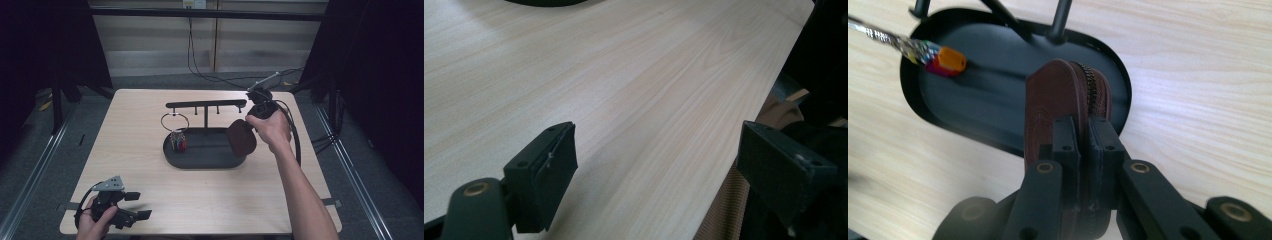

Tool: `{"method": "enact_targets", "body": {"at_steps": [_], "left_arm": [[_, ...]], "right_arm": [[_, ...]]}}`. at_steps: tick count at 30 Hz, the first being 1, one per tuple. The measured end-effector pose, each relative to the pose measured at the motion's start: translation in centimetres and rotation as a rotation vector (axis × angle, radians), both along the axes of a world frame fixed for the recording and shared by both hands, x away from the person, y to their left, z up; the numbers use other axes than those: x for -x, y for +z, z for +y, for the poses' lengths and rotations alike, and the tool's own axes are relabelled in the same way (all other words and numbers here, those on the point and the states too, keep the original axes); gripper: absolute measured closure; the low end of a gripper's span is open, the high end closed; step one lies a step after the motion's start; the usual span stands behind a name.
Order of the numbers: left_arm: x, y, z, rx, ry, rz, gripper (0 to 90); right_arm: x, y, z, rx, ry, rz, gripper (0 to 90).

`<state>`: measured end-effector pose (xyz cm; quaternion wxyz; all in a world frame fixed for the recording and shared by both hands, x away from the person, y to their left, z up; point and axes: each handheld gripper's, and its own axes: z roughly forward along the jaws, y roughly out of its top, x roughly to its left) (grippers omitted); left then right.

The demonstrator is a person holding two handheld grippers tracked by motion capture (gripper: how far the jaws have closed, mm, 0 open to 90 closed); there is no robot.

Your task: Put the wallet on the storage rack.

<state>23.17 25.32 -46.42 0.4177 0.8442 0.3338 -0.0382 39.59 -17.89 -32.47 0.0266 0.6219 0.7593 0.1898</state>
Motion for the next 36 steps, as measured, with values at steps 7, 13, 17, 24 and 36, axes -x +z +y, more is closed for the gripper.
{"method": "enact_targets", "body": {"at_steps": [7, 13, 17, 24, 36], "left_arm": [[0.0, 0.0, -0.1, -0.008, -0.003, 0.001, 16.5], [0.0, 0.0, 0.0, -0.004, 0.003, 0.000, 16.5], [0.0, 0.0, 0.0, -0.004, 0.004, -0.002, 16.5], [0.0, 0.0, 0.0, -0.005, 0.009, -0.006, 16.5], [0.0, 0.0, 0.0, -0.007, 0.005, -0.001, 16.6]], "right_arm": [[-0.7, -1.1, -0.4, -0.052, -0.022, -0.030, 84.1], [-1.0, -2.1, -0.4, -0.092, -0.043, -0.035, 84.2], [-1.2, -2.8, -0.3, -0.134, -0.047, -0.044, 84.2], [-1.5, -4.0, 0.1, -0.169, -0.071, -0.062, 84.2], [-1.5, -6.6, -0.6, -0.218, -0.100, -0.047, 84.1]]}}
